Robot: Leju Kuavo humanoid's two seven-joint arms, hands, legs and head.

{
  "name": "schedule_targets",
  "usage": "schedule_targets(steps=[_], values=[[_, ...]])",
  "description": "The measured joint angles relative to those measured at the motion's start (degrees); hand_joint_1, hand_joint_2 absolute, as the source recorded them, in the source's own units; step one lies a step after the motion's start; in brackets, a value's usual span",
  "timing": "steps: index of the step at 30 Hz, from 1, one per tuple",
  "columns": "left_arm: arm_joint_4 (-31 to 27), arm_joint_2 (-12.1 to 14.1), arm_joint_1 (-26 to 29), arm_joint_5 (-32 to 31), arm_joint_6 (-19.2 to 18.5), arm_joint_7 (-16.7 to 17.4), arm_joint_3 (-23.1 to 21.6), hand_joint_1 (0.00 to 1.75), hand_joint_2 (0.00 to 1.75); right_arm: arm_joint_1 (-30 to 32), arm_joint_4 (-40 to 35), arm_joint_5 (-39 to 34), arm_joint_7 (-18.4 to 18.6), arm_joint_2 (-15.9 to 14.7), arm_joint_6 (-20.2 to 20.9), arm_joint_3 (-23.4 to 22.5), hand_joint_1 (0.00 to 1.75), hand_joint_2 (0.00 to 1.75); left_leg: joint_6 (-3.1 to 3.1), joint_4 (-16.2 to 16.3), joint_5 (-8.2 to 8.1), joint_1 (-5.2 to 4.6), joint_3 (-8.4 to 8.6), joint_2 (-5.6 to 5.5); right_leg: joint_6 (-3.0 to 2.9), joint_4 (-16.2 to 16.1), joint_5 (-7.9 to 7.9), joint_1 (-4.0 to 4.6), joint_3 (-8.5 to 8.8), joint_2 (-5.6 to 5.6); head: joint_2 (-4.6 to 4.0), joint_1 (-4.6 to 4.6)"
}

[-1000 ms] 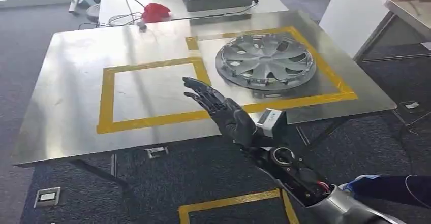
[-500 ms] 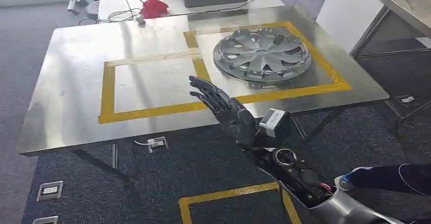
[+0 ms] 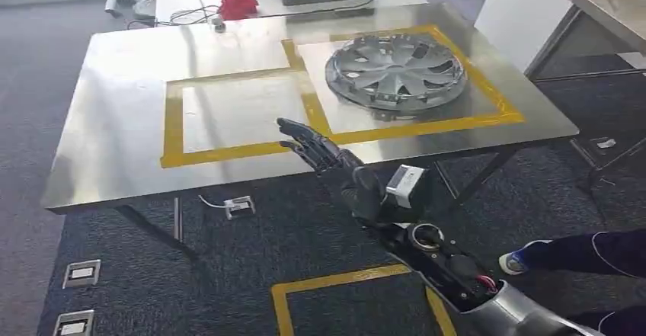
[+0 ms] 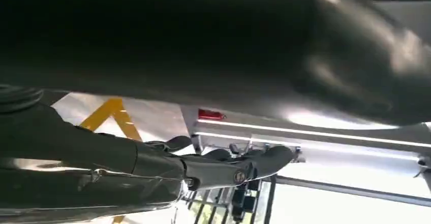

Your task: Take the parts from the cabinet and place them on the table.

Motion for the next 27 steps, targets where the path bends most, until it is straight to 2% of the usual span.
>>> schedule_targets(steps=[1,2,4,5,6,7,8,9,10,11,12,14,15,16,17,18,19,20,21,22,23,24,25,26,27], values=[[0.0,-0.11,-0.17,0.0,0.0,0.0,-0.02,0.0,0.0,-0.12,0.0,0.0,0.04,0.0,0.02,-0.02,0.0,0.0,0.63,-0.34,0.53,0.23,-0.38,0.28,0.18,0.68,-0.97,-0.26,-0.55,0.06,0.0,-0.02],[0.0,-0.11,-0.25,0.02,0.0,0.0,-0.04,0.0,0.0,-0.39,0.02,-0.02,0.22,0.0,0.02,-0.04,0.0,0.0,1.32,-0.37,1.01,0.14,-0.95,0.24,0.31,3.25,-3.83,-0.13,-1.69,0.03,0.0,0.26],[0.0,-0.11,-0.28,0.07,0.13,0.0,-0.09,0.0,0.0,-0.62,0.15,-0.04,0.37,-0.02,0.0,-0.04,0.0,0.0,1.88,-0.35,1.78,-0.1,-2.09,0.39,0.55,13.17,-10.3,-0.1,-4.9,0.04,0.0,0.35],[0.0,-0.11,-0.29,0.07,0.15,0.0,-0.09,0.0,0.0,-0.62,0.24,-0.13,0.44,-0.04,-0.07,-0.04,0.0,0.0,1.96,-0.32,2.2,-0.27,-2.62,0.43,0.61,17.35,-12.14,-0.11,-5.98,0.03,0.0,0.35],[0.0,-0.11,-0.29,0.07,0.15,0.0,-0.11,0.0,0.0,-0.62,0.35,-0.17,0.5,-0.09,-0.07,-0.02,0.0,0.0,1.98,-0.23,2.63,-0.44,-3.2,0.42,0.56,19.62,-12.38,-0.09,-6.17,0.04,0.0,0.35],[0.0,-0.11,-0.28,0.09,0.15,0.0,-0.11,0.0,0.0,-0.63,0.48,-0.37,0.5,-0.09,-0.07,-0.02,0.0,0.0,1.94,-0.14,2.99,-0.56,-3.75,0.41,0.44,19.26,-11.27,-0.06,-5.19,0.04,0.0,0.35],[0.0,-0.11,-0.28,0.15,0.15,0.0,-0.11,0.0,0.0,-0.67,0.59,-0.68,0.44,-0.09,-0.07,0.02,0.0,0.0,1.88,0.01,3.41,-0.67,-4.4,0.37,0.16,15.93,-8.85,-0.03,-2.64,0.04,0.0,0.35],[0.0,-0.11,-0.28,0.2,0.13,0.0,-0.11,0.0,0.0,-0.81,0.68,-0.98,0.28,-0.09,-0.07,0.09,0.0,0.0,1.7,0.15,3.72,-0.74,-4.85,0.27,-0.15,11.12,-6.76,0.05,0.56,0.04,0.0,0.35],[0.0,-0.11,-0.29,0.26,0.13,0.0,-0.11,0.0,0.0,-1.07,0.74,-1.18,0.13,-0.09,-0.07,0.18,0.0,0.0,1.51,0.32,4.02,-0.77,-5.19,0.2,-0.67,5.29,-5.46,0.2,4.33,0.06,0.0,0.35],[0.0,-0.24,-0.28,0.35,0.13,0.0,-0.11,0.0,0.0,-1.42,0.79,-1.38,-0.04,-0.09,-0.07,0.24,0.0,0.0,1.25,0.43,4.3,-0.83,-5.53,0.22,-1.3,0.82,-6.93,0.57,6.72,0.08,0.0,0.35],[0.0,-0.22,-0.29,0.39,0.13,0.0,-0.11,0.0,0.0,-1.57,0.79,-1.53,-0.24,-0.09,-0.07,0.33,0.0,0.0,0.93,0.48,4.74,-0.88,-5.68,0.25,-1.32,-0.74,-6.79,0.73,7.51,0.07,0.0,0.26],[0.0,-0.17,-0.27,0.44,0.13,0.0,-0.11,0.0,0.0,-1.76,1.09,-1.68,-0.37,-0.09,-0.07,0.42,0.0,0.0,0.22,-0.03,5.75,-0.57,-5.64,0.27,-1.63,-0.54,-6.09,1.13,6.88,0.12,0.0,0.35],[0.0,-0.17,-0.24,0.48,0.13,0.0,-0.13,0.0,0.0,-1.78,1.18,-1.68,-0.42,-0.09,-0.07,0.46,0.0,0.0,-0.16,-0.2,6.21,-0.76,-5.7,0.19,-2.14,-0.84,-5.52,0.97,6.47,0.05,0.0,0.33],[0.02,0.07,-0.19,0.5,0.13,0.0,-0.13,0.0,0.0,-1.9,1.31,-1.71,-0.48,-0.09,-0.07,0.52,0.0,0.0,-0.36,0.17,5.56,-0.62,-6.04,0.19,-2.5,-1.33,-4.72,0.32,6.36,-0.32,0.0,0.35],[0.02,0.04,-0.13,0.52,0.13,0.0,-0.15,0.0,0.0,-2.08,1.47,-1.79,-0.53,-0.09,-0.09,0.57,0.0,0.0,-0.71,1.86,3.08,-0.59,-6.89,0.15,-2.81,-1.35,-4.17,0.36,5.61,-0.35,0.0,0.31],[0.02,0.04,-0.14,0.54,0.13,0.0,-0.17,0.0,0.0,-2.22,1.6,-1.92,-0.7,-0.09,-0.09,0.61,0.0,0.0,-0.93,5.75,-0.65,-0.45,-8.32,0.14,-3.28,-1.32,-3.56,0.36,4.85,-0.42,0.0,0.13],[0.02,0.04,-0.15,0.55,0.13,0.0,-0.17,0.0,0.0,-2.2,1.75,-1.92,-0.74,-0.09,-0.15,0.61,0.0,0.0,-1.25,10.93,-4.17,-0.3,-9.93,0.14,-3.33,-1.31,-2.97,0.4,4.01,-0.43,0.0,0.13],[0.02,0.09,-0.13,0.55,0.13,0.0,-0.17,0.0,0.0,-2.2,1.92,-1.99,-0.85,-0.09,-0.15,0.61,0.0,0.0,-1.51,15.31,-6.29,-0.24,-11.13,0.14,-3.32,-1.25,-2.4,0.43,3.22,-0.43,0.0,0.13],[0.02,0.13,-0.12,0.52,0.13,0.0,-0.2,0.0,0.0,-2.18,2.12,-2.1,-0.94,-0.09,-0.15,0.63,0.0,0.0,-1.7,18.45,-6.71,-0.17,-11.61,0.14,-3.23,-1.12,-1.82,0.43,2.36,-0.43,0.0,0.11],[0.02,0.15,-0.13,0.52,0.13,0.0,-0.2,0.0,0.0,-2.16,2.3,-2.12,-1.01,-0.09,-0.13,0.66,0.0,0.0,-1.8,18.92,-5.52,-0.08,-11.01,0.14,-3.13,-0.97,-1.35,0.4,1.59,-0.43,0.0,0.13],[0.02,0.22,-0.14,0.5,0.13,0.0,-0.2,0.0,0.0,-2.16,2.49,-2.12,-1.05,-0.09,-0.13,0.66,0.0,0.0,-1.87,16.91,-3.25,0.04,-9.07,0.15,-2.99,-0.76,-0.9,0.34,0.82,-0.42,0.0,0.11],[0.02,0.29,-0.15,0.5,0.13,0.0,-0.2,0.0,0.0,-2.18,2.58,-2.14,-1.07,-0.09,-0.13,0.66,0.0,0.0,-1.88,12.59,-0.99,0.11,-5.98,0.15,-2.77,-0.46,-0.52,0.26,0.06,-0.4,0.0,0.09],[0.02,0.31,-0.2,0.5,0.13,0.0,-0.22,0.0,0.0,-2.18,2.67,-2.14,-1.14,-0.09,-0.13,0.66,0.0,0.0,-1.86,6.94,0.31,0.19,-2.15,0.16,-2.46,-0.09,-0.23,0.17,-0.5,-0.37,0.0,0.09],[0.0,0.33,-0.36,0.5,0.13,0.0,-0.2,0.0,0.0,-2.19,2.67,-2.14,-1.18,-0.09,-0.13,0.66,0.0,0.0,-1.74,1.58,-1.56,0.19,1.02,0.15,-2.19,0.17,-0.08,0.26,-0.93,-0.33,0.0,0.07],[0.0,0.37,-0.37,0.52,0.13,-0.02,-0.22,0.0,0.0,-2.25,2.69,-2.16,-1.2,-0.09,-0.13,0.66,0.0,0.0,-1.22,-0.64,-1.78,-0.31,2.17,-0.06,-1.83,0.31,0.25,0.39,-1.18,-0.38,0.0,0.06]])
